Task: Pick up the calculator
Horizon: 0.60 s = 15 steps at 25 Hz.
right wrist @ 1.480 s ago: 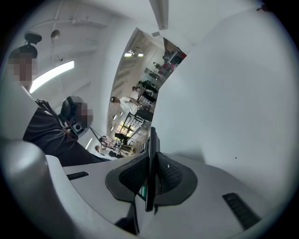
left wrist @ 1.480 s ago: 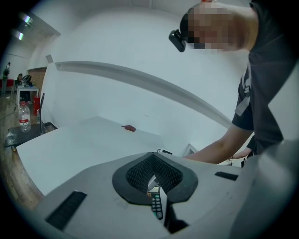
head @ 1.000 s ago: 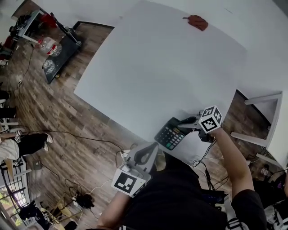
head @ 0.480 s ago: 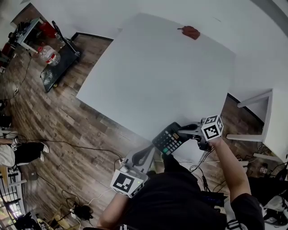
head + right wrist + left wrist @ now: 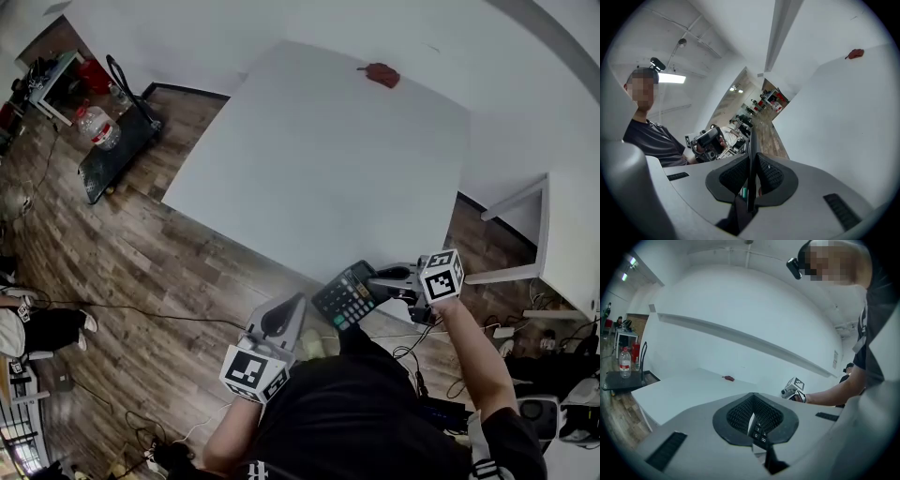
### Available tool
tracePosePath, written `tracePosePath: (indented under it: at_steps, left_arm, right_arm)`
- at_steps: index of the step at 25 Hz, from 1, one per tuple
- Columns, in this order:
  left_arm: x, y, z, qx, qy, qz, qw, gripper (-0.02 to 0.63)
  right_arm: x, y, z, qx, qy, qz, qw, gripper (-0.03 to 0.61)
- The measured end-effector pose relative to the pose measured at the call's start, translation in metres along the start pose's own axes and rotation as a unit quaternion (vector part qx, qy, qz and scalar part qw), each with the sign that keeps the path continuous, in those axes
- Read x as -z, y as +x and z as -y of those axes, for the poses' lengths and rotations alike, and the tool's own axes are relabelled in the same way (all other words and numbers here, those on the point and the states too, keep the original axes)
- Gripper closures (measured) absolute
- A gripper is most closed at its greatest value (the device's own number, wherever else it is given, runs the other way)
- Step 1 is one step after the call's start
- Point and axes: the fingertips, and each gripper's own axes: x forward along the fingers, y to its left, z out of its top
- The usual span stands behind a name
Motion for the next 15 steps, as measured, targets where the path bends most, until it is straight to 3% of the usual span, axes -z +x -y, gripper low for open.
tracePosePath:
  at_steps: [15]
  left_arm:
    - [-0.005,-0.043,0.027,0.047,0.016,0.025,0.9984,0.608]
  right_arm:
    - [0.033,-0.002,-0.075,0.007,0.007,0.057,0.998,0.526]
